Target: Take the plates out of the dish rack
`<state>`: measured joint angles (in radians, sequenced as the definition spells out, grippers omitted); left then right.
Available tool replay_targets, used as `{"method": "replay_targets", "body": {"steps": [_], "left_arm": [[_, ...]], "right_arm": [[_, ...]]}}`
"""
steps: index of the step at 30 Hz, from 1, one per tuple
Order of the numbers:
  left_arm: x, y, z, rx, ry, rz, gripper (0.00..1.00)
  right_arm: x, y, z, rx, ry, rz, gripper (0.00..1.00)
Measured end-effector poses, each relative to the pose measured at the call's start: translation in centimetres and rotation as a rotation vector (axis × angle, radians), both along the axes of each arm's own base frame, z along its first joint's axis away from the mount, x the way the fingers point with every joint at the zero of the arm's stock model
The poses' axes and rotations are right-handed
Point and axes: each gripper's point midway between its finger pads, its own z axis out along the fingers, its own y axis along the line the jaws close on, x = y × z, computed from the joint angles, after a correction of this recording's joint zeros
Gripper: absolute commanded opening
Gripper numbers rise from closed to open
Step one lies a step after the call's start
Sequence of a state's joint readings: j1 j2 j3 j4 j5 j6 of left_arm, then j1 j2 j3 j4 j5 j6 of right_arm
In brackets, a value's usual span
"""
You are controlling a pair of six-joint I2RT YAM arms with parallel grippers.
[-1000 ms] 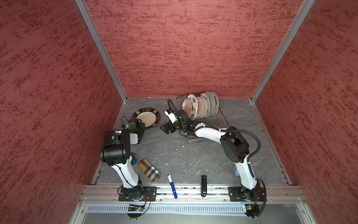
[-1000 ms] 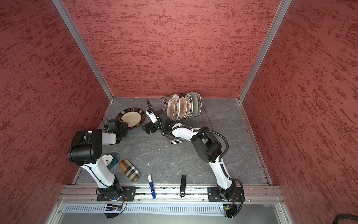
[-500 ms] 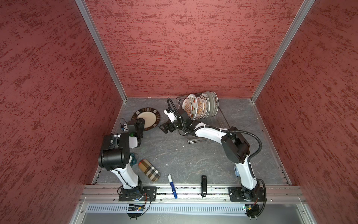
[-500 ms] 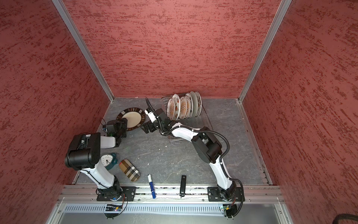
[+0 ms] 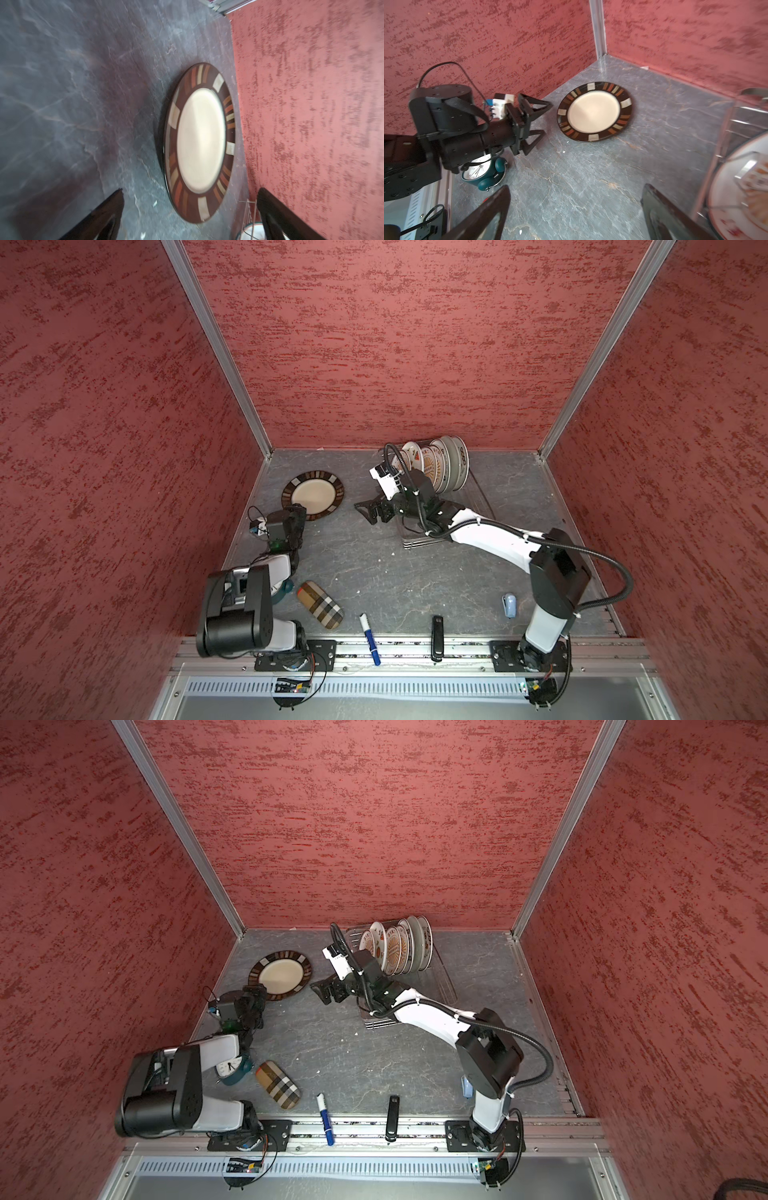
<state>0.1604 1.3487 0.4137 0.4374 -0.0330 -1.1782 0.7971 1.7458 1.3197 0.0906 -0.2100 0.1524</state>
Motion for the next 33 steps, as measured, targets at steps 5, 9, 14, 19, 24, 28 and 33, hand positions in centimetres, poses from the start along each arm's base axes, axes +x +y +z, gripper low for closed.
{"method": "replay_targets", "body": {"steps": [5,9,14,19,24,28,33], "left_arm": [[-2.3,-0.9,3.2,0.054,-0.057,-0.020,0.99],[-4.0,-3.6,5.9,0.124,-0.120,-0.105,0.99],[-5.6,-7.7,8.4,0.168,-0.214,-0.252,0.99],[-7.7,-13.6,9.3,0.198,-0.314,-0.480,0.99],[-9.6,-19.2,11.2,0.237,-0.447,-0.697,0.99],[-10.4,-21.7,12.7,0.255,-0.506,-0.790,0.99],[-10.8,-25.2,14.8,0.247,-0.565,-0.932,0.99]], "right_arm": [[-1.0,-3.5,1.7,0.015,-0.027,-0.105,0.99],[-1.7,-6.2,2.4,0.035,-0.024,-0.186,0.99],[-1.6,-9.7,3.1,0.054,-0.011,-0.289,0.99],[-1.4,-13.0,3.9,0.080,-0.016,-0.368,0.99],[-0.4,-15.4,4.4,0.108,-0.006,-0.429,0.99],[0.7,-16.9,4.2,0.121,0.012,-0.474,0.99],[2.3,-17.3,4.0,0.124,0.032,-0.501,0.92]]}}
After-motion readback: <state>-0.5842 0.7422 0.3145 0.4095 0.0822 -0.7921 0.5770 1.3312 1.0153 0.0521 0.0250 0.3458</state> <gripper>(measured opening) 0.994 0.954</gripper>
